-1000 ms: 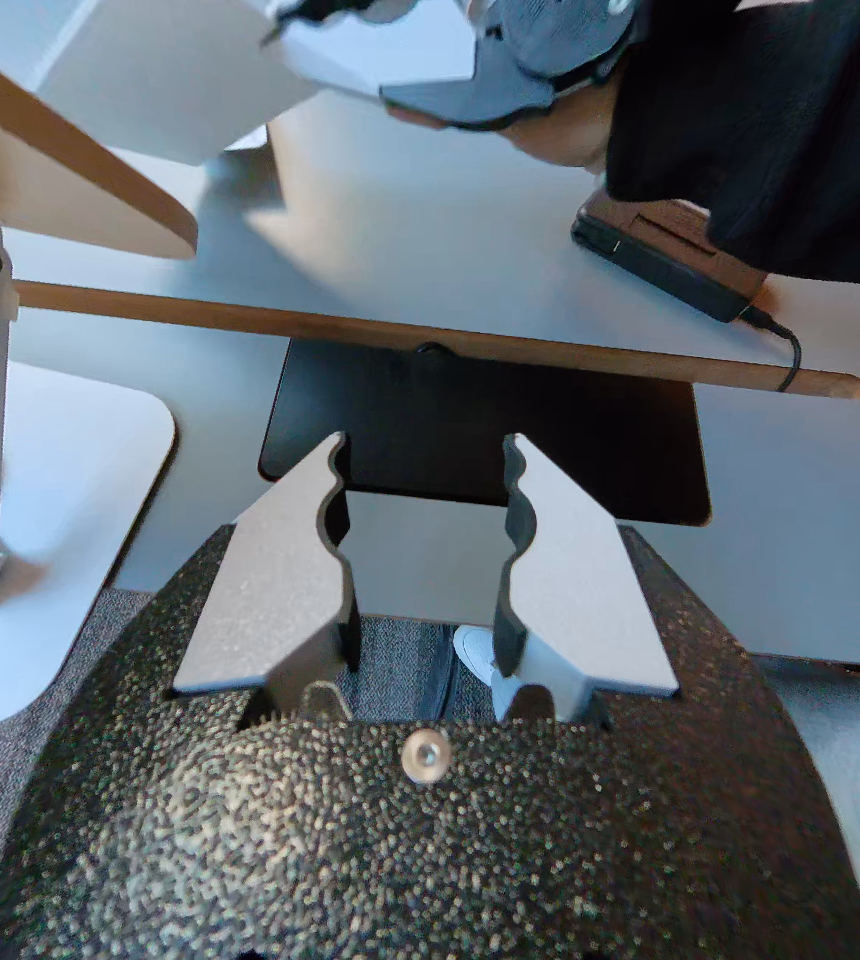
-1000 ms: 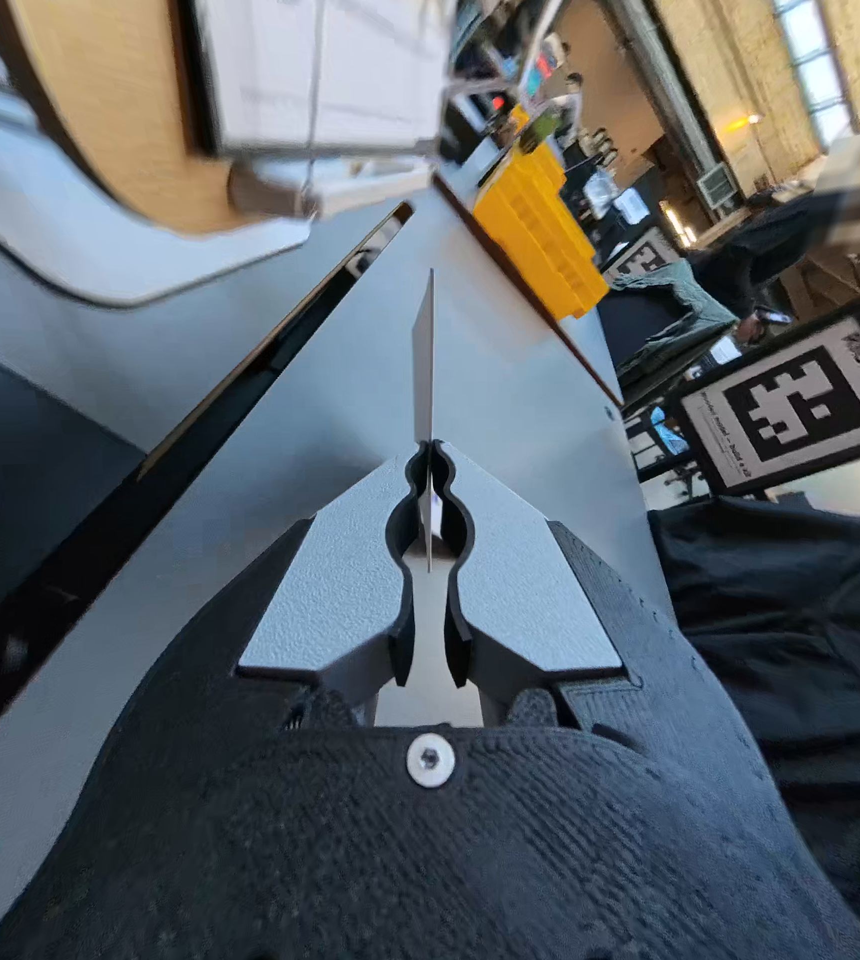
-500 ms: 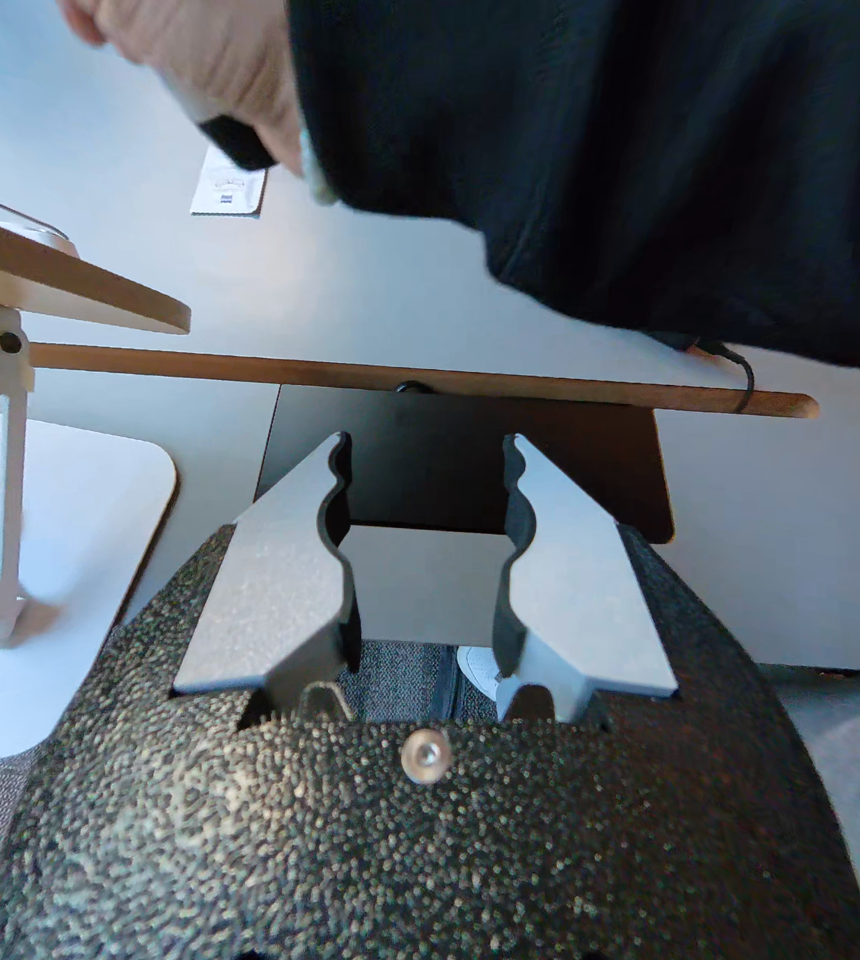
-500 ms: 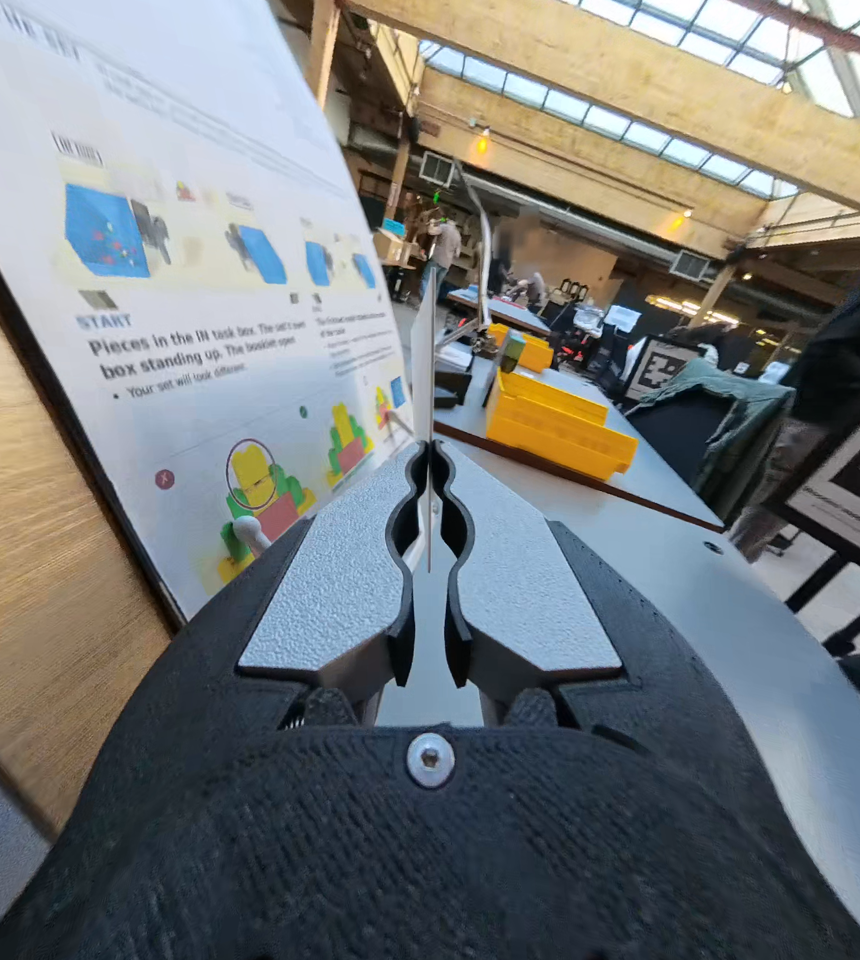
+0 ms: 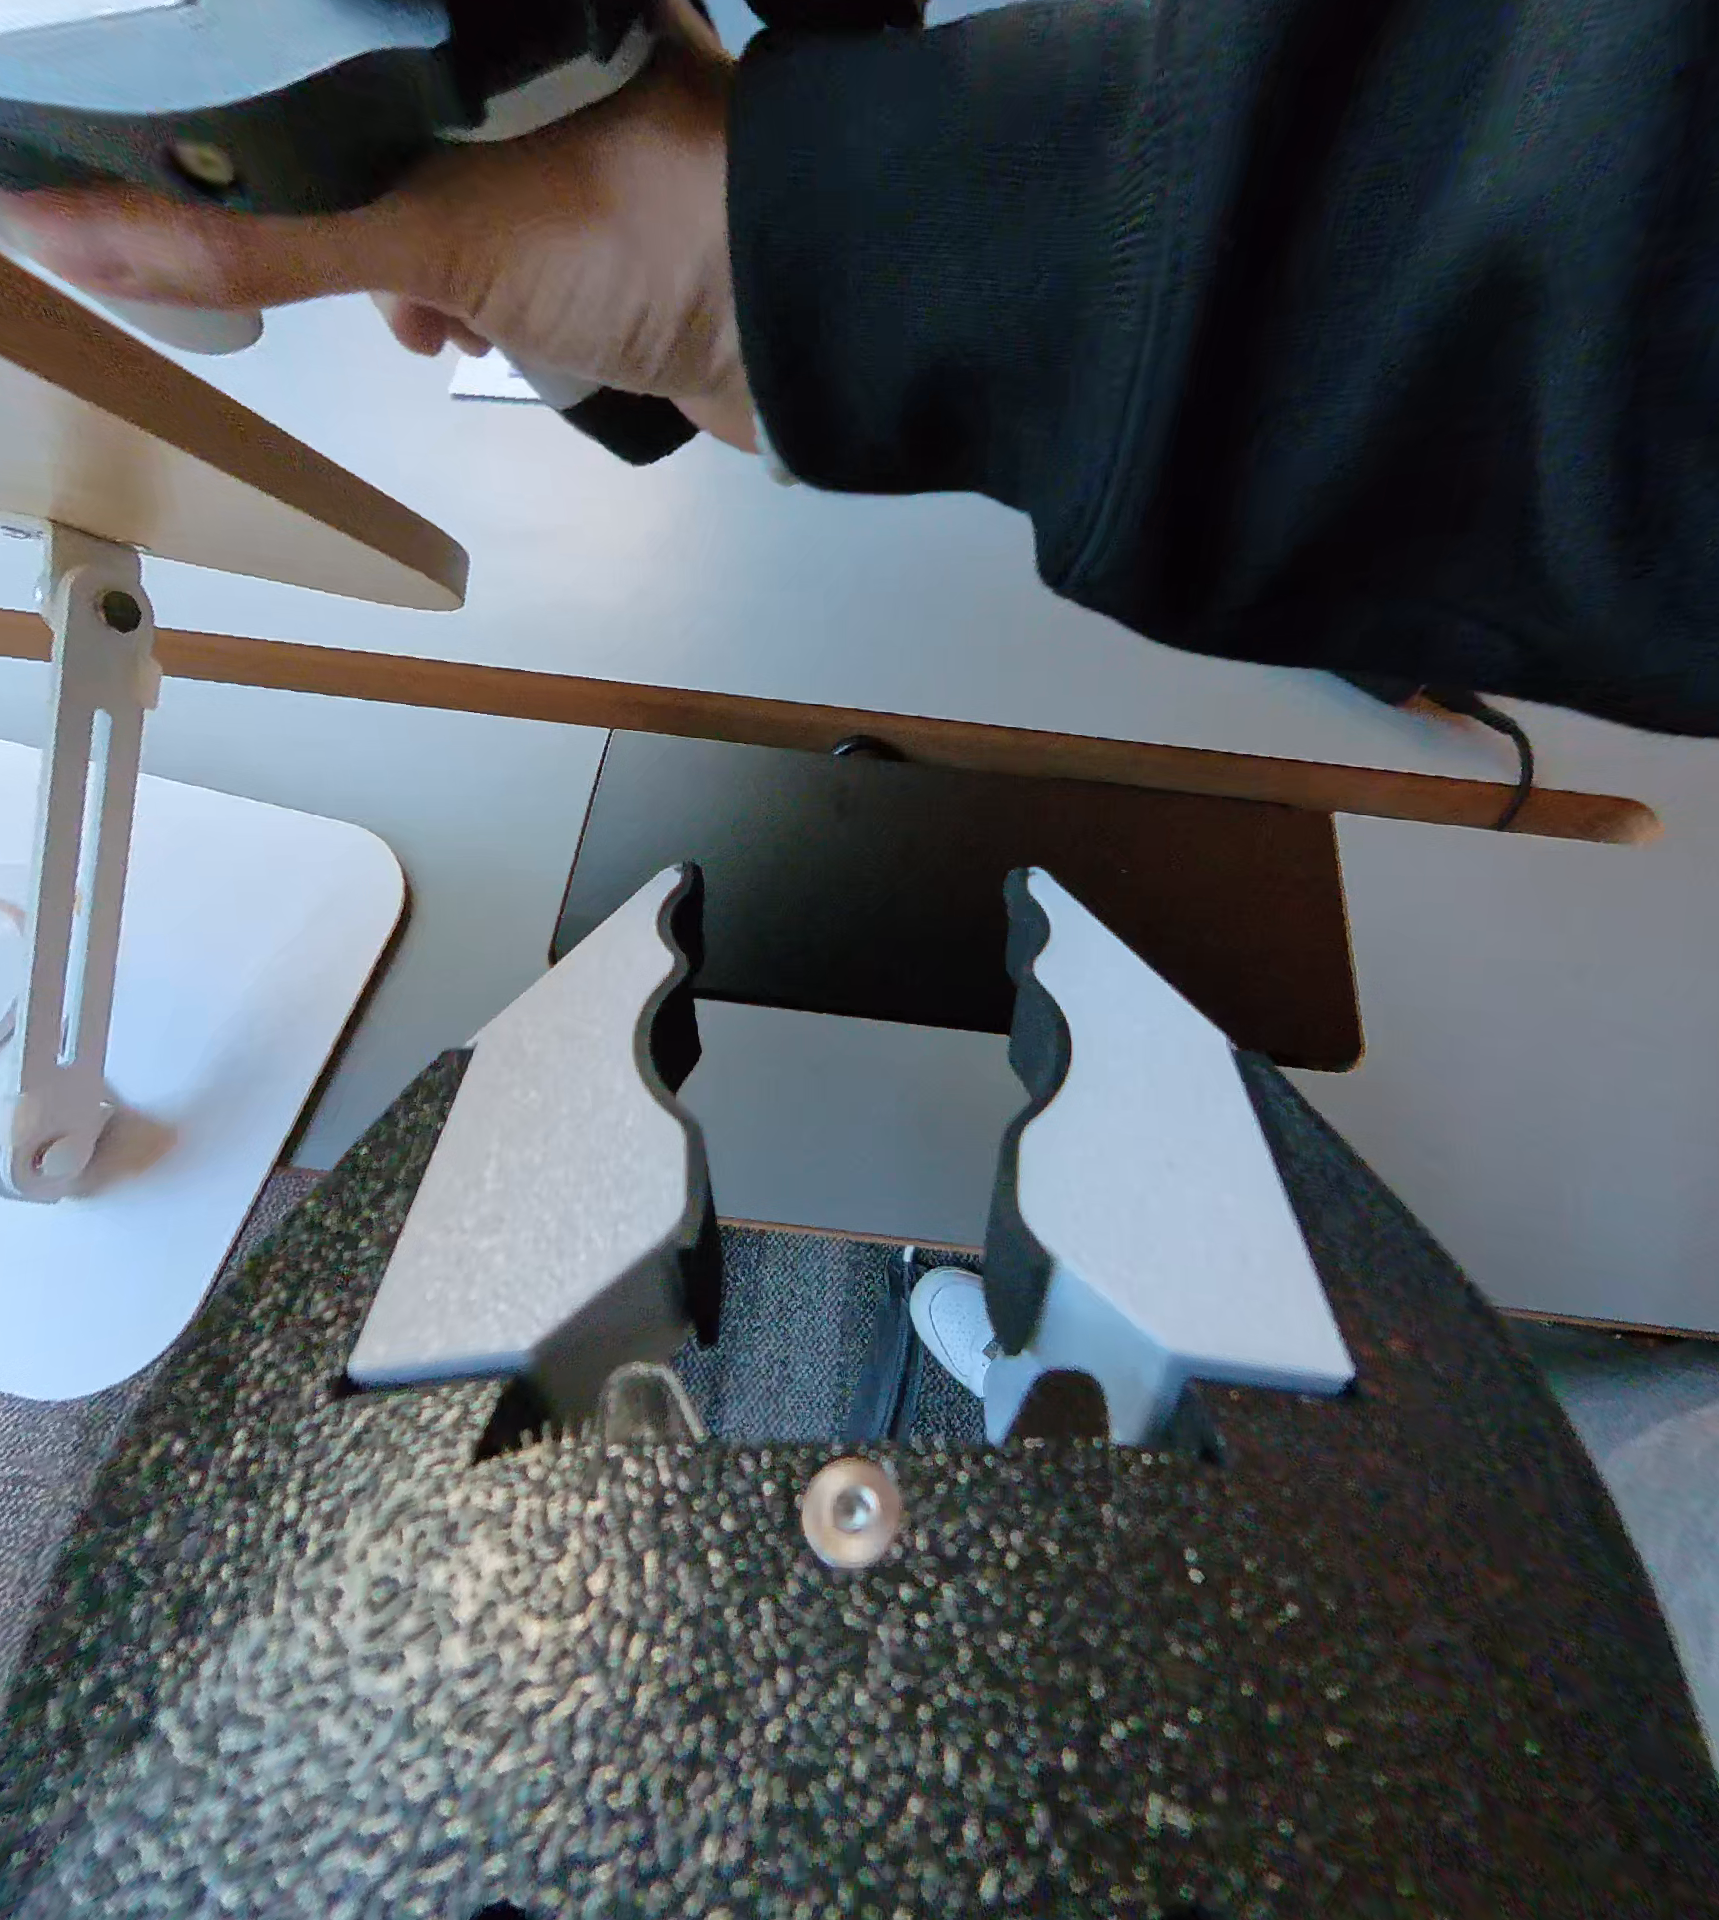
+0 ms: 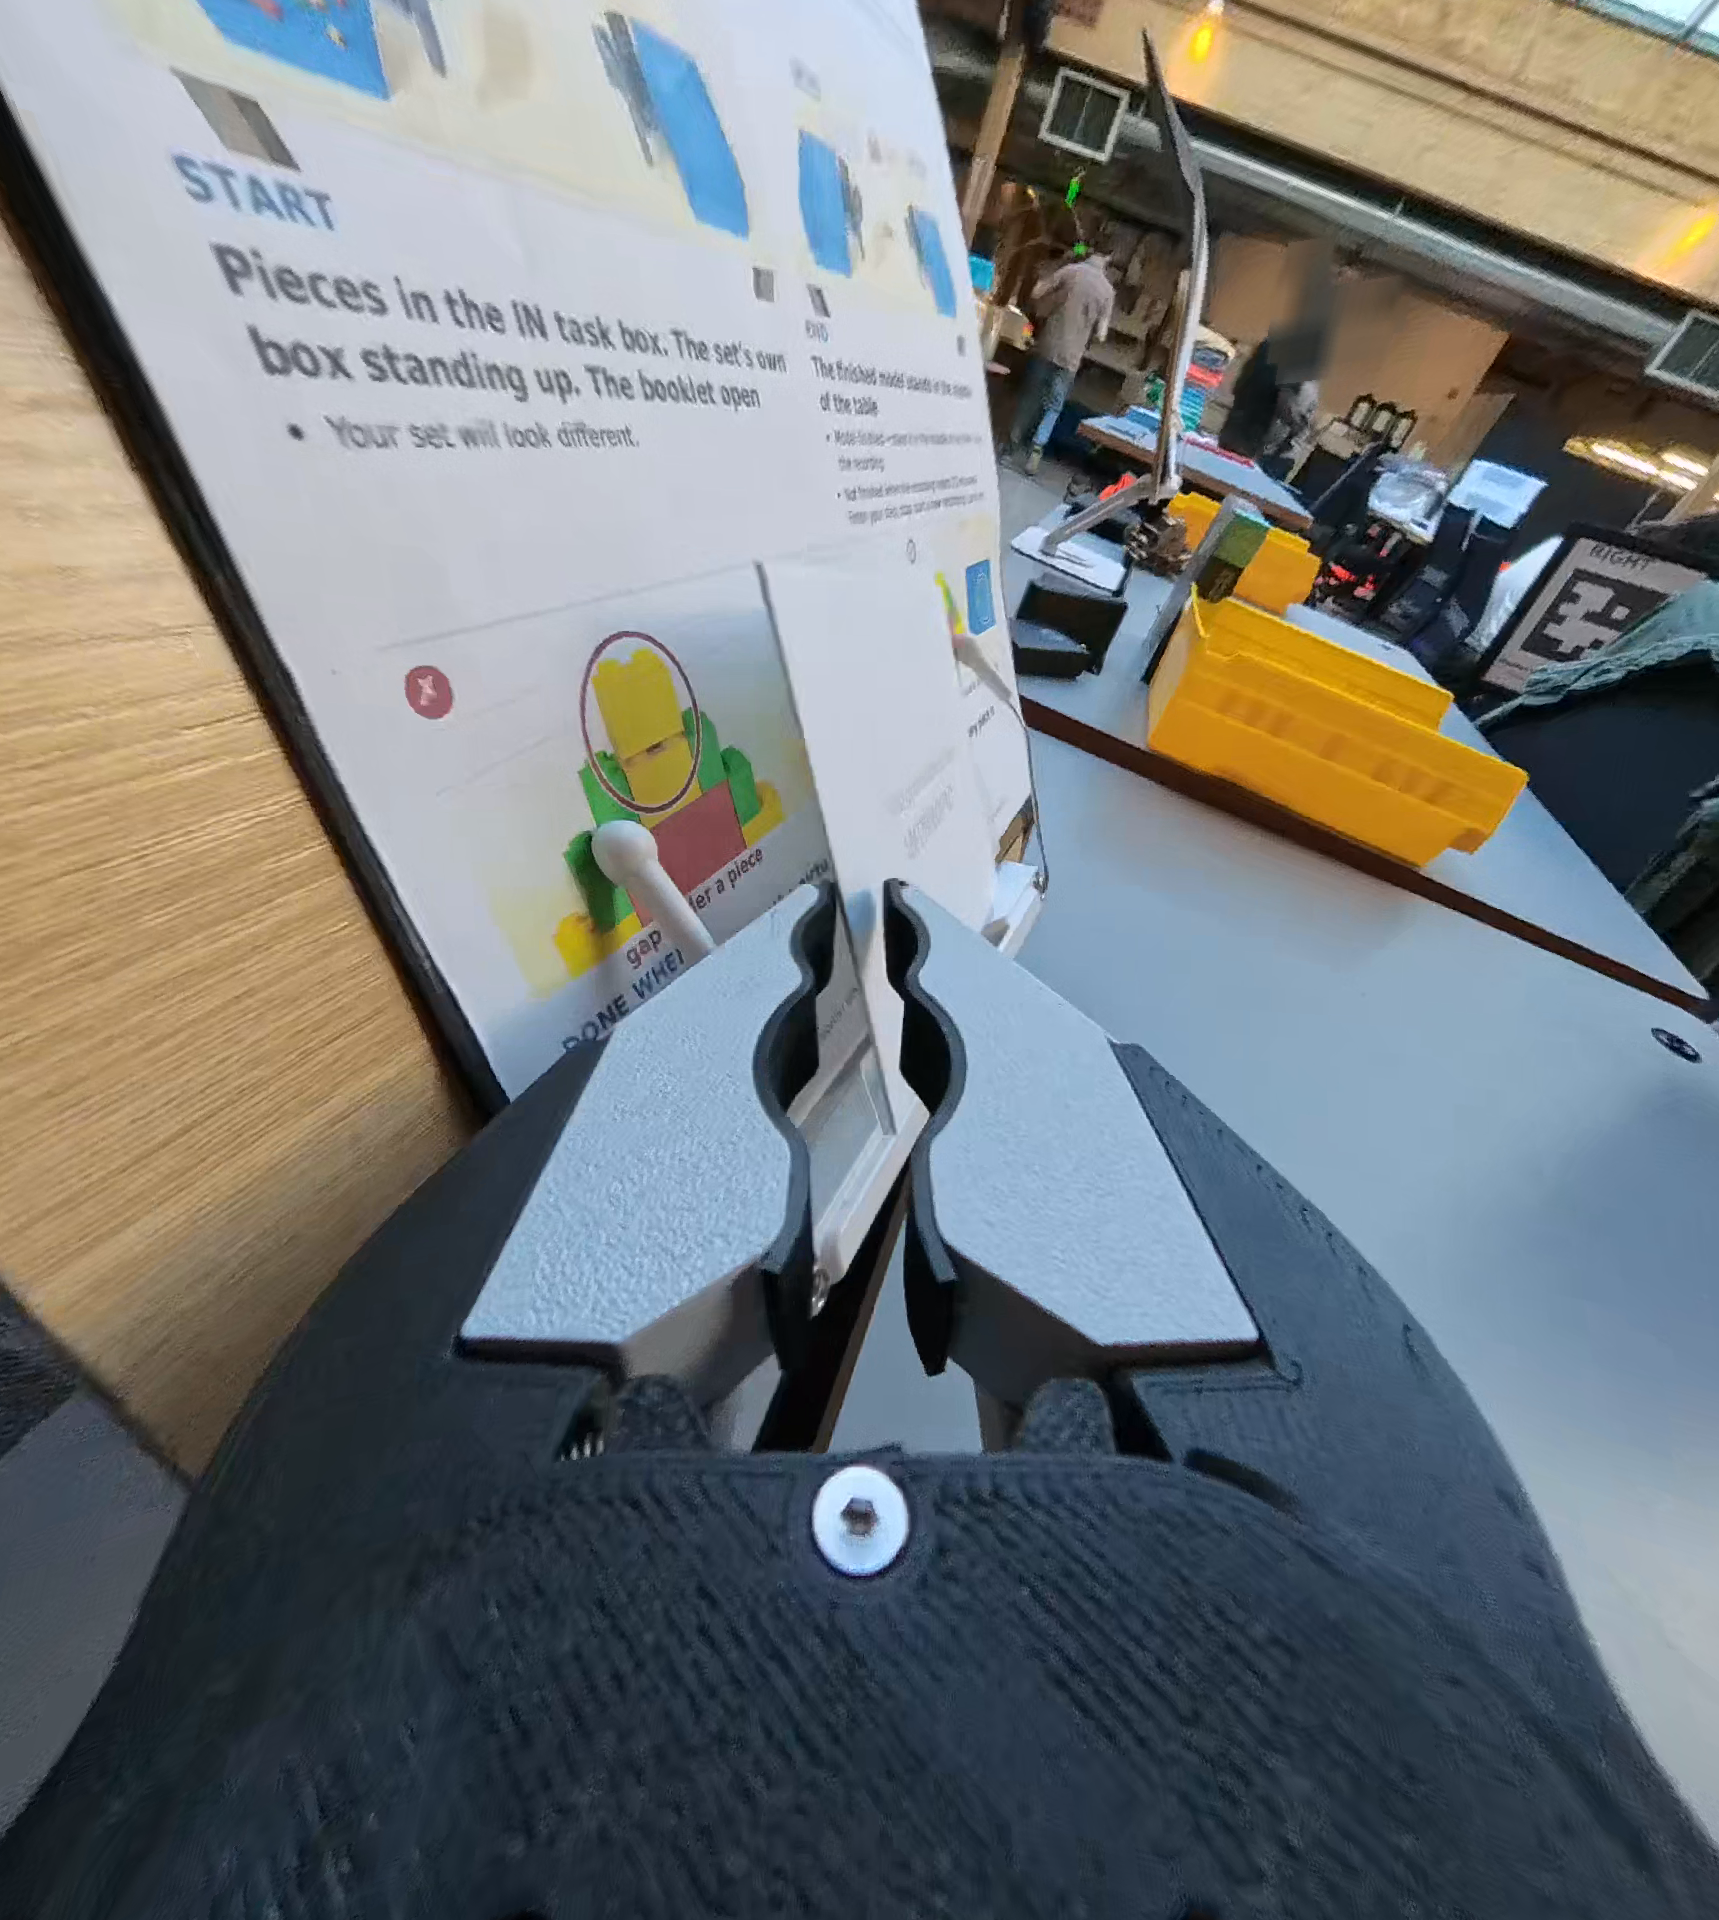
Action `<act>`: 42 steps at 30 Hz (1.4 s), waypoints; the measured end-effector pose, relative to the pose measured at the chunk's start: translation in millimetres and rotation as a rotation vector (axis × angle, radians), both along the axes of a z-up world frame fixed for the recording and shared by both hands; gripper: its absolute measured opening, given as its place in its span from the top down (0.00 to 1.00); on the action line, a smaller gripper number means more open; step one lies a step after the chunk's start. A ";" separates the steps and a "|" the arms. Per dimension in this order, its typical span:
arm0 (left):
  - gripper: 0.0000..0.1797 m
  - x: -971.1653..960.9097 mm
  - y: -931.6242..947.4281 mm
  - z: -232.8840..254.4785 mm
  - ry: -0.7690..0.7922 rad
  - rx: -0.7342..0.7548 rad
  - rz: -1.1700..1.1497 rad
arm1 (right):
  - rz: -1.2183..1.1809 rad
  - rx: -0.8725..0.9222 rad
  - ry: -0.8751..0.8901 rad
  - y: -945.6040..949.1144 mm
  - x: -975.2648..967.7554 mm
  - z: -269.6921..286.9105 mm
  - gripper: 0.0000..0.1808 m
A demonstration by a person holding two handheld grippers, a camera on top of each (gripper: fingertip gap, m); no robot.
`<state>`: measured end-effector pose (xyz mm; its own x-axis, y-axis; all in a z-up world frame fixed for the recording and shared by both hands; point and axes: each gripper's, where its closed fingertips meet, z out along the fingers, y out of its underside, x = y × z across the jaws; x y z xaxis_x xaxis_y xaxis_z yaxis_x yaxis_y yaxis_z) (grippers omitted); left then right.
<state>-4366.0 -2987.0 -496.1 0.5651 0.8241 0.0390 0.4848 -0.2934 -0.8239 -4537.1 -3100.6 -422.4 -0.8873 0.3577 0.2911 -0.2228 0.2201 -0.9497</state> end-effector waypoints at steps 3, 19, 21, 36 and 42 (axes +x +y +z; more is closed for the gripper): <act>0.69 -0.6 -1.1 0.6 -0.006 0.009 0.003 | 0.054 -0.005 -0.043 2.7 3.3 1.3 0.91; 0.69 -3.3 1.9 4.0 -0.012 0.029 -0.013 | 0.302 0.086 -0.290 35.3 4.2 -17.5 0.79; 0.69 -2.0 1.1 3.3 -0.018 0.029 -0.013 | 0.339 0.117 -0.256 43.2 -4.5 -22.9 0.80; 0.69 18.1 4.2 -15.6 -0.084 0.042 -0.018 | -0.028 0.614 0.134 108.6 -90.4 -125.8 0.64; 0.69 12.2 7.6 -17.9 -0.084 0.043 -0.018 | -0.006 0.490 -0.313 91.0 -84.3 -159.1 0.72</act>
<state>-4353.8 -2979.4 -514.0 0.5729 0.8104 0.1223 0.5479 -0.2677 -0.7926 -4621.4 -3009.7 -581.5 -0.9562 0.2527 0.1478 0.0550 0.6511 -0.7570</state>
